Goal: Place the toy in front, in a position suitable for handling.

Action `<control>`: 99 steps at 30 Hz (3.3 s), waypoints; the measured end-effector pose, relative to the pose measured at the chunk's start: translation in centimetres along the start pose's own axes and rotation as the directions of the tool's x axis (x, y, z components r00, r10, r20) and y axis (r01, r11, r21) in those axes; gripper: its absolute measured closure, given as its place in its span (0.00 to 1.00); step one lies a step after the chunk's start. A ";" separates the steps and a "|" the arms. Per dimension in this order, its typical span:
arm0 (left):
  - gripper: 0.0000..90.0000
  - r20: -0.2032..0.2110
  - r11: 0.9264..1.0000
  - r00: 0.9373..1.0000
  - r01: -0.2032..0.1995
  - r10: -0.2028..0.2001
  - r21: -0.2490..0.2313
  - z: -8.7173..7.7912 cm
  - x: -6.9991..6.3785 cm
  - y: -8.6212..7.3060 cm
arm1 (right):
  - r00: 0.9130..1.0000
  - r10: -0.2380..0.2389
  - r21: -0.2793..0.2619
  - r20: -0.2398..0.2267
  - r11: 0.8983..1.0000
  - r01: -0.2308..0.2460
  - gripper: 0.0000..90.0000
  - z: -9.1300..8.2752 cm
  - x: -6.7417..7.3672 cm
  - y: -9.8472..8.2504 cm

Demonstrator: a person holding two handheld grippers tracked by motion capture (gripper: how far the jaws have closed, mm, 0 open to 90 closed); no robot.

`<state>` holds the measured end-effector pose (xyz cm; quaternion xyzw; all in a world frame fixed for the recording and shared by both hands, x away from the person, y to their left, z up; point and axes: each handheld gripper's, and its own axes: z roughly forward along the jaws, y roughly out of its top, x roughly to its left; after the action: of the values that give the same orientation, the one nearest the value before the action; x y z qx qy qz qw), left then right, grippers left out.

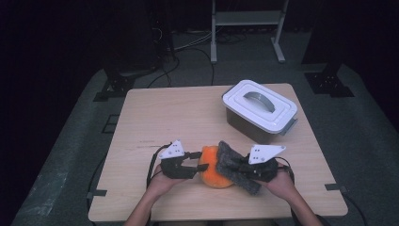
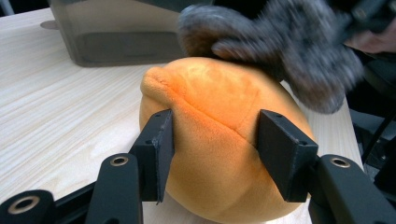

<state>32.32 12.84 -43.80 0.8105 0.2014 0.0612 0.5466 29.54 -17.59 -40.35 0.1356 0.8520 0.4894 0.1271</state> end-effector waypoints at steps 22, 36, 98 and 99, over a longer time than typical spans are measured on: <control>0.47 0.032 0.992 0.991 -0.130 0.130 -0.005 0.7 -2.0 0.7 | 0.997 0.040 -0.001 -0.066 0.999 -0.040 0.86 0.9 -0.8 0.0; 0.47 0.071 0.978 0.975 -0.210 0.209 0.005 0.8 -2.7 0.9 | 0.998 0.054 -0.020 -0.027 0.998 -0.055 0.86 0.1 -1.6 0.3; 0.46 0.135 0.976 0.969 -0.214 0.207 0.033 1.2 -3.3 1.3 | 0.985 0.107 -0.076 -0.135 0.990 -0.118 0.87 -1.1 -2.2 0.0; 0.46 0.138 0.974 0.967 -0.223 0.216 0.036 1.2 -3.4 1.4 | 0.984 0.123 -0.072 -0.127 0.988 -0.133 0.87 -1.3 -2.6 -0.4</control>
<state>29.98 10.07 -42.60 0.8438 0.0751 0.0621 0.5278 31.51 -19.73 -39.88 0.1548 0.8273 0.5379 0.0482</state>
